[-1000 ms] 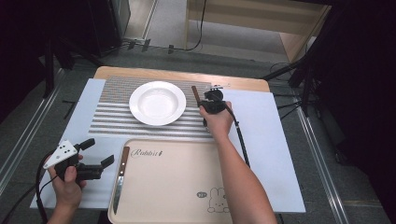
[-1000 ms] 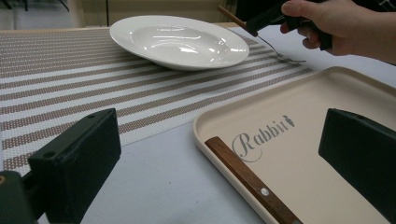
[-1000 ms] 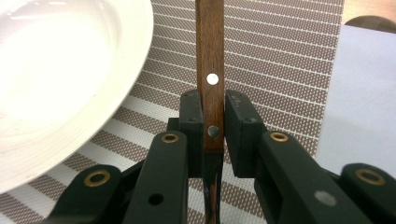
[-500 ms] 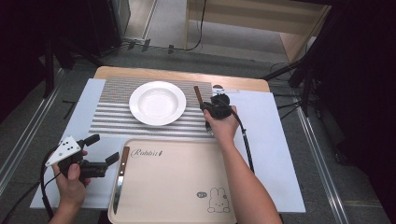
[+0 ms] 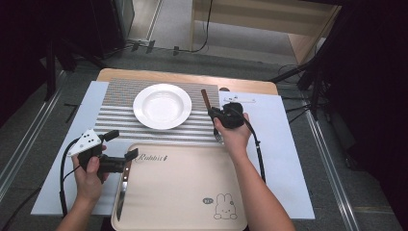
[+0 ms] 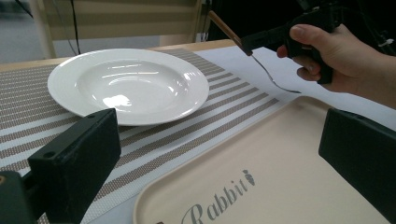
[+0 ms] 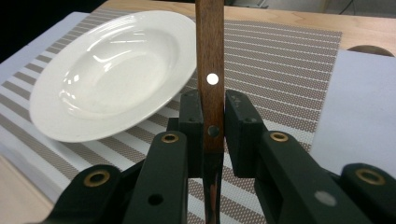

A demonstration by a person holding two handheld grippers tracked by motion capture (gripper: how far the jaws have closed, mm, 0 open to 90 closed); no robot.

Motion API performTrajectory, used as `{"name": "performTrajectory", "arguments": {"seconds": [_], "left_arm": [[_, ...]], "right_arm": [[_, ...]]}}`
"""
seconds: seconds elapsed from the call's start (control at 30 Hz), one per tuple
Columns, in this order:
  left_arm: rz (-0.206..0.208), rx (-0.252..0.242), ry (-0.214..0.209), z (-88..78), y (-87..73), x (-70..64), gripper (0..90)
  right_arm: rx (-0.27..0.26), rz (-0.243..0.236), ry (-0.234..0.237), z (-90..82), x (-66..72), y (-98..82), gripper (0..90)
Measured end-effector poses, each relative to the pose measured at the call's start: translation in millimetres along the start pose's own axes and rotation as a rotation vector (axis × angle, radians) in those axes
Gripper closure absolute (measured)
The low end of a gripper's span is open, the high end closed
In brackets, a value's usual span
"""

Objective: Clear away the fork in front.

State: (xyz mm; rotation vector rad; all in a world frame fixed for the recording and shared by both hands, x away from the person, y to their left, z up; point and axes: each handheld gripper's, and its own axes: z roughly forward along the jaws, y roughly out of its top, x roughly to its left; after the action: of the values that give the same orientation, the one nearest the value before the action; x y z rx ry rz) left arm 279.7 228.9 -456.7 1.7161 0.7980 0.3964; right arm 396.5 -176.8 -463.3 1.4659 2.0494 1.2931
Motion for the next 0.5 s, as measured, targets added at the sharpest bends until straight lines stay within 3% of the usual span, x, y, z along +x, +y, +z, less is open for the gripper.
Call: {"name": "performTrajectory", "arguments": {"seconds": [0.5], "left_arm": [[0.006,0.007,-0.034,23.4,14.6,-7.4,0.0]], "right_arm": [[-0.031,-0.033,0.055,-15.0,14.4,-14.7,76.7]]}}
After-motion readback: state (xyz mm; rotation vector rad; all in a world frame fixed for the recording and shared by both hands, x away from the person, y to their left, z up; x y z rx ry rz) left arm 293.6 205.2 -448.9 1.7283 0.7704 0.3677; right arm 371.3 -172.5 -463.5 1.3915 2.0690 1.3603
